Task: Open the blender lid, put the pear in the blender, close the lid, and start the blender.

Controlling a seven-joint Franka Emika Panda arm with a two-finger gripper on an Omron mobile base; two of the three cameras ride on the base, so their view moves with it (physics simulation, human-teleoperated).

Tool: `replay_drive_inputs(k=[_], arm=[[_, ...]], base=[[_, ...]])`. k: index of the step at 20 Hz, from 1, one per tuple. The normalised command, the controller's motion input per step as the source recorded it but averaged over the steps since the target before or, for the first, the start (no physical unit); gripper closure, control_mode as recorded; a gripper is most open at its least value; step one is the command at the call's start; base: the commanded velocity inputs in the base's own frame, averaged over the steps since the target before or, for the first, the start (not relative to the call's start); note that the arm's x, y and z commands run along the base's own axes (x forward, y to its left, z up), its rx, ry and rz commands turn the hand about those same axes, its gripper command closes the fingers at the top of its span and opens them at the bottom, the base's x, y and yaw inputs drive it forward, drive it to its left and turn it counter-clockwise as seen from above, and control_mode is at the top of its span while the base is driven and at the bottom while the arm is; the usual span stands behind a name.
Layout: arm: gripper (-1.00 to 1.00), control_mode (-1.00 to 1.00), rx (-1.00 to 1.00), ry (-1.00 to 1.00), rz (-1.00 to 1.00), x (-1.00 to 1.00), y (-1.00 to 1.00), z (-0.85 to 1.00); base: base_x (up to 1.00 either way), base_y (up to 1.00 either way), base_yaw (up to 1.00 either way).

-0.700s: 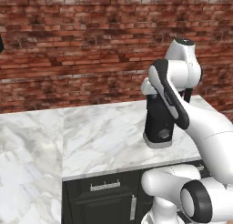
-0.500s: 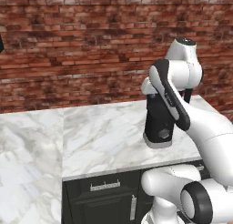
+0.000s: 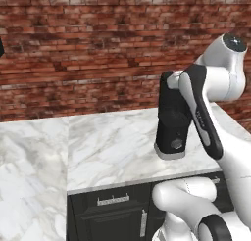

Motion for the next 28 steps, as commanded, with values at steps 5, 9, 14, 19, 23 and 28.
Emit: replay_drive_inputs(k=[5,9,14,19,23,28], arm=[[-1.0,-1.0,0.0,-0.02,0.0,0.05,-0.52,0.63],[-1.0,-1.0,0.0,0.02,0.0,0.25,-0.21,0.19],[-1.0,-1.0,0.0,0.06,0.0,0.52,0.0,0.0],[-1.0,-1.0,-0.04,0.11,0.0,0.36,0.0,-0.03],[-1.0,-1.0,-0.08,0.14,0.0,0.25,0.05,-0.29],[-1.0,-1.0,-0.08,0.11,0.0,0.18,0.16,-0.42]], base=[[0.0,0.0,0.0],[0.0,0.0,0.0],[0.0,0.0,0.0],[0.0,0.0,0.0],[0.0,0.0,0.0],[0.0,0.0,0.0]])
